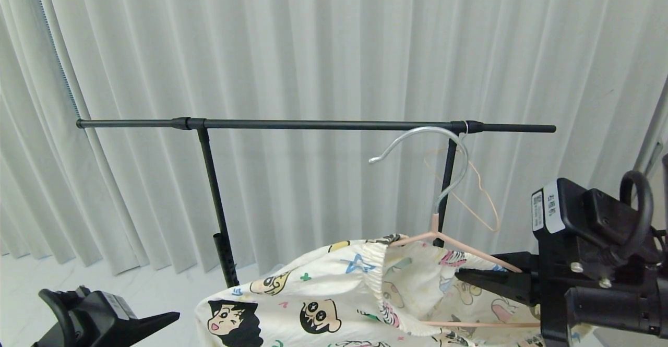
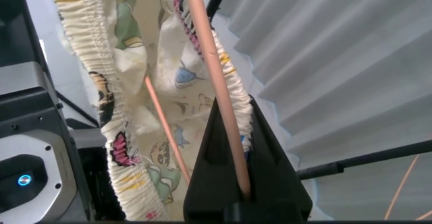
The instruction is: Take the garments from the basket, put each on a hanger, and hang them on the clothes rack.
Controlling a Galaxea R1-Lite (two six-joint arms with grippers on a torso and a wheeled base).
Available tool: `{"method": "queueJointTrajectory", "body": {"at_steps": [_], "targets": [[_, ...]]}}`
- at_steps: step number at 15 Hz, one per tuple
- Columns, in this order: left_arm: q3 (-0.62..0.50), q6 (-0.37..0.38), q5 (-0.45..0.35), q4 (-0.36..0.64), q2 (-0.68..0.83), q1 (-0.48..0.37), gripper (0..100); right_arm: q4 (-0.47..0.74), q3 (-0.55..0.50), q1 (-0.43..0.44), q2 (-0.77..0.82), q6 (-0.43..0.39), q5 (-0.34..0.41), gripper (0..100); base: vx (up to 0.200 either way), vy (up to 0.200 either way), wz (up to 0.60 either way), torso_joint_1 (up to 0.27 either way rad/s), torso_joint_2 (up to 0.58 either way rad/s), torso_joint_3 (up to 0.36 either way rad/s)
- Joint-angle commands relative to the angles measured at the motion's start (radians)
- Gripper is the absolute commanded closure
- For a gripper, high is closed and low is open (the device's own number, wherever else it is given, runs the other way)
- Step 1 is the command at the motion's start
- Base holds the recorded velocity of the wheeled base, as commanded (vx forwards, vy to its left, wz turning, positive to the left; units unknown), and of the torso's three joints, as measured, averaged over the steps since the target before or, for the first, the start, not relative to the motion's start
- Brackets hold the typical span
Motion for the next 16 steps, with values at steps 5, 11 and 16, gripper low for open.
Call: {"method": "queueJointTrajectory", "body": {"at_steps": [5,11,16], "targets": [[0.013,-0.001,0.0,0.0,0.06,0.002,100,-0.001,0.0,0.005,-0.021,-0.001,0.0,100,0.0,0.0,0.0,0.0,0.0,0.0],[0.004,0.007,0.006,-0.002,0.104,0.223,100,0.008,0.014,-0.043,-0.067,0.004,-0.01,100,0.0,0.0,0.0,0.0,0.0,0.0],[0.002,0.03,0.012,-0.002,0.098,0.239,100,0.002,0.014,-0.067,-0.068,0.005,-0.011,100,0.0,0.0,0.0,0.0,0.0,0.0]]}}
